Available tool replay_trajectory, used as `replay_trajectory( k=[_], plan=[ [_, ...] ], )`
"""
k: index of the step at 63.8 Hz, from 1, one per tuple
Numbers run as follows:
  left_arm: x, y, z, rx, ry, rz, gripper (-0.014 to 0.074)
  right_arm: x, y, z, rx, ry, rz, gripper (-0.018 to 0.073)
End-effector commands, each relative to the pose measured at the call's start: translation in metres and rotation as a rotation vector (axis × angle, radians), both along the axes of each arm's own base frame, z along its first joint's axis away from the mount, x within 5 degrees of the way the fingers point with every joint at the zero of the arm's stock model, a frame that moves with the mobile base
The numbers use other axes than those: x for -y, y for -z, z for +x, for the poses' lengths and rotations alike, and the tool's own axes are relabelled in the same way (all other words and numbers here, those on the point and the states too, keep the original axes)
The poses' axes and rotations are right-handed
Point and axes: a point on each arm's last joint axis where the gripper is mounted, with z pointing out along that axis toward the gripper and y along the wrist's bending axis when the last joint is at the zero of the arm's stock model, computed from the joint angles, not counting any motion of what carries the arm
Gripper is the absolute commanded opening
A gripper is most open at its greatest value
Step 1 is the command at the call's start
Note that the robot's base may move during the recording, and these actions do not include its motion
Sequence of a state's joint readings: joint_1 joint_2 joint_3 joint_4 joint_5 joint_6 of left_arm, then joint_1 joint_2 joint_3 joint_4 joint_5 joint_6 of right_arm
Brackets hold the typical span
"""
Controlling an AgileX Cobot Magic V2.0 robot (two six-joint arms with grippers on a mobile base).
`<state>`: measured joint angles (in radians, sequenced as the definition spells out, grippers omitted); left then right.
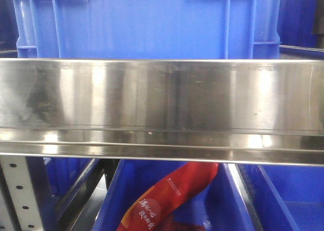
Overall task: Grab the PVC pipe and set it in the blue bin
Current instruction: 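Open both grippers to drop the white pipe into the blue bin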
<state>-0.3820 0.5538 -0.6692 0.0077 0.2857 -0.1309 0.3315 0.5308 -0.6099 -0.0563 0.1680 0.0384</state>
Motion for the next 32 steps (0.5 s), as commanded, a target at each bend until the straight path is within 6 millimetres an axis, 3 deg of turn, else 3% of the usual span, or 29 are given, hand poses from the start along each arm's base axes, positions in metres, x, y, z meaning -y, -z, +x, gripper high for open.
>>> replay_trajectory(
  k=[1, 20, 32],
  plan=[
    [-0.001, -0.002, -0.001, 0.022, -0.002, -0.020, -0.0111, 0.001, -0.002, -0.001, 0.018, 0.004, 0.005, -0.0169],
    [-0.001, -0.002, -0.001, 0.022, -0.002, -0.020, -0.0111, 0.001, -0.002, -0.001, 0.022, 0.004, 0.006, -0.0169],
    [-0.001, -0.002, -0.001, 0.022, -0.002, -0.020, -0.0111, 0.005, 0.007, -0.011, 0.045, 0.012, 0.010, -0.0169]
  ],
)
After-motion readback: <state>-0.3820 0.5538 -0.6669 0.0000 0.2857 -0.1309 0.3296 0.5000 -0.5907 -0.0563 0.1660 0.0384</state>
